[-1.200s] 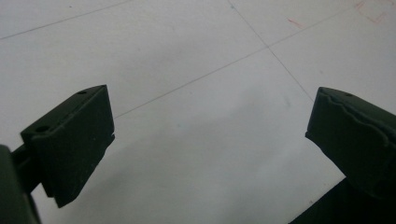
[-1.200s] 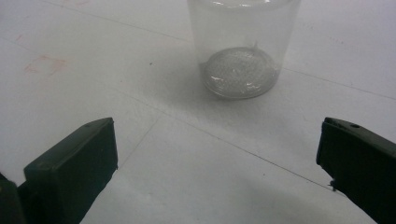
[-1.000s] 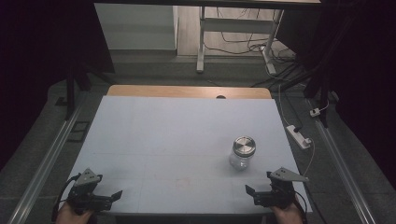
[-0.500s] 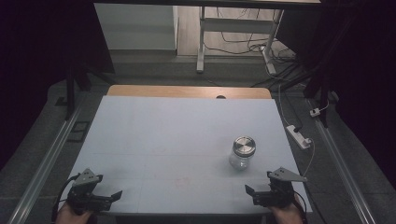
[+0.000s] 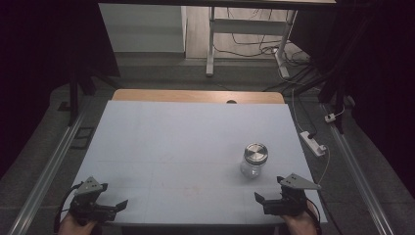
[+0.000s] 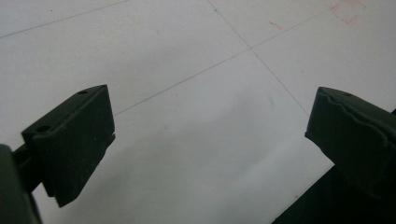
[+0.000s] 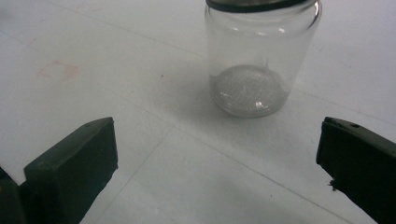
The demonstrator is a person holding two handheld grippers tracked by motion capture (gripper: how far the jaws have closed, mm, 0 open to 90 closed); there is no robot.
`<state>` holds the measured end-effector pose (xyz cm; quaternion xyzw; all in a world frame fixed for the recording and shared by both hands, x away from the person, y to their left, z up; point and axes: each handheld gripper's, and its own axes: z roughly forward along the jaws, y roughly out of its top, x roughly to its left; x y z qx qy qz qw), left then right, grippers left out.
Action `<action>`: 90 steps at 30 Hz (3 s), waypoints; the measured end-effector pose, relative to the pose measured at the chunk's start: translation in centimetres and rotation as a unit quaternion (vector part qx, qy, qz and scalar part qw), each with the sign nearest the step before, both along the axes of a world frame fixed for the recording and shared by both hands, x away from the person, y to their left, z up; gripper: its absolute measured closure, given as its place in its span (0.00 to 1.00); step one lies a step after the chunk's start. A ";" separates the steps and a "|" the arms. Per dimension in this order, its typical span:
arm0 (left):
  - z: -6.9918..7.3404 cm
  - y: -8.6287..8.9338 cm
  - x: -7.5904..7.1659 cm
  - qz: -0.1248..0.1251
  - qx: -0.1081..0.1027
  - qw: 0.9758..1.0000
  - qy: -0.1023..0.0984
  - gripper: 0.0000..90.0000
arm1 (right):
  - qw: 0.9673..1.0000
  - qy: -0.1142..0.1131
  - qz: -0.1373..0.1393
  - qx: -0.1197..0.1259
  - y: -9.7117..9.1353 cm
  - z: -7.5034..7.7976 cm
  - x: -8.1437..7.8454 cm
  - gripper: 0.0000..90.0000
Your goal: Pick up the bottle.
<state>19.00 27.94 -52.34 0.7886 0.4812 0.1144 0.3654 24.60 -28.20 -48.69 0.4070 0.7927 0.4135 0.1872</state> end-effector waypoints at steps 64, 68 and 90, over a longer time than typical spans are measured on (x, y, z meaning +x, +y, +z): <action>-0.1 0.2 0.2 -0.004 -0.010 1.000 0.008 0.00 | 1.000 -0.002 -0.005 -0.028 3.4 -2.0 9.2 0.00; -0.1 0.0 0.2 -0.009 -0.006 1.000 0.006 0.00 | 0.999 -0.005 -0.008 -0.039 3.7 -2.1 9.4 0.00; 0.0 0.1 0.1 -0.013 -0.008 1.000 0.005 0.00 | 0.999 -0.016 0.013 -0.038 3.4 -1.9 9.5 0.17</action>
